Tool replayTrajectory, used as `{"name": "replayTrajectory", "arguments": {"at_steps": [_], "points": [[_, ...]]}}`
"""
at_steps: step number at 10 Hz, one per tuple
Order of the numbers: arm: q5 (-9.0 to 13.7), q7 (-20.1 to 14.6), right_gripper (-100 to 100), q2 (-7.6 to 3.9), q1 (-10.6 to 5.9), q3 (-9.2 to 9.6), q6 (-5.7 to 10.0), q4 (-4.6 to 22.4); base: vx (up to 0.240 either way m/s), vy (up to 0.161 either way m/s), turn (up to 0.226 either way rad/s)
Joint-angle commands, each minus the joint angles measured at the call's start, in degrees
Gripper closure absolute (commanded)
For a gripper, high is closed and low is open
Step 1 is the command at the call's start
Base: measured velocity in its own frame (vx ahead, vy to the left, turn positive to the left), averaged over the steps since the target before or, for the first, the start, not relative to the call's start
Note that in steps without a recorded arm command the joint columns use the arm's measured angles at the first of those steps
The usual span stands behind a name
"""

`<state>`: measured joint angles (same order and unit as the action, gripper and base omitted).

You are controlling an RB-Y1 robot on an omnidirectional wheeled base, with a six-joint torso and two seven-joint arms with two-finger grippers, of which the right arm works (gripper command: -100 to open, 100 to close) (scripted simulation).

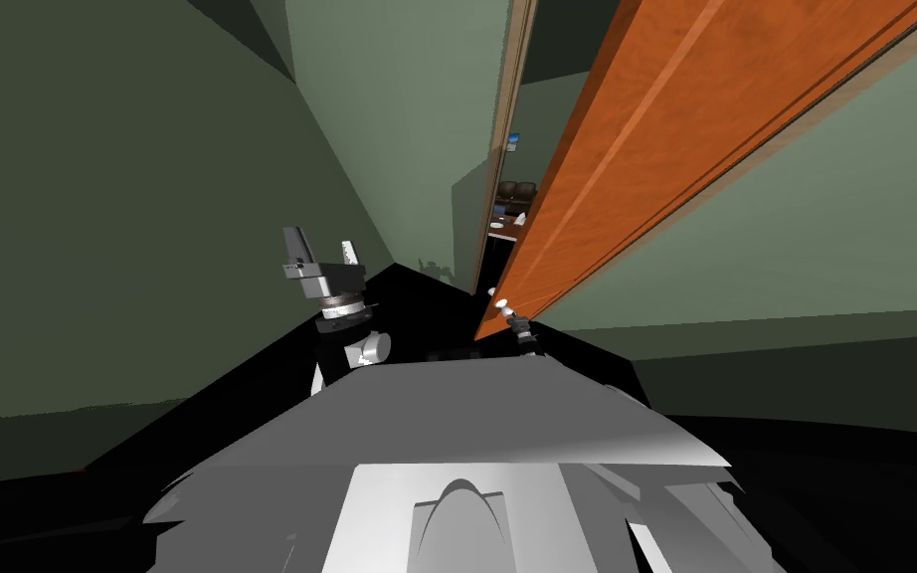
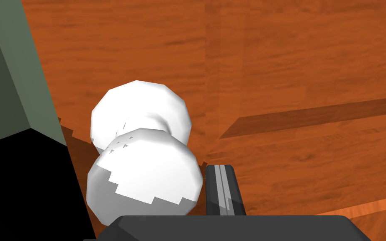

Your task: Pull the door open

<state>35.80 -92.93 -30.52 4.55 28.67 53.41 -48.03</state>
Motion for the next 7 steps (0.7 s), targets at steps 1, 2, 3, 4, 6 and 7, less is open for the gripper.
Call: {"name": "replayTrajectory", "arguments": {"at_steps": [1,2,3,4,6,7], "points": [[-0.98,-0.52,-100,0.85,0.22,1.93,0.63,-0.45,-0.064,-0.042,0.043],[-0.98,-0.52,-100,0.85,0.22,1.93,0.63,-0.45,-0.066,-0.035,0.024],[-0.98,-0.52,-100,0.85,0.22,1.93,0.63,0.13,-0.029,-0.005,-0.012],[-0.98,-0.52,-100,0.85,0.22,1.93,0.63,-0.22,0.005,0.006,-0.021],[-0.98,-0.52,-100,0.85,0.22,1.93,0.63,-0.45,0.011,0.002,-0.006],[-0.98,-0.52,-100,0.85,0.22,1.93,0.63,-0.45,0.000,0.000,0.022]]}}
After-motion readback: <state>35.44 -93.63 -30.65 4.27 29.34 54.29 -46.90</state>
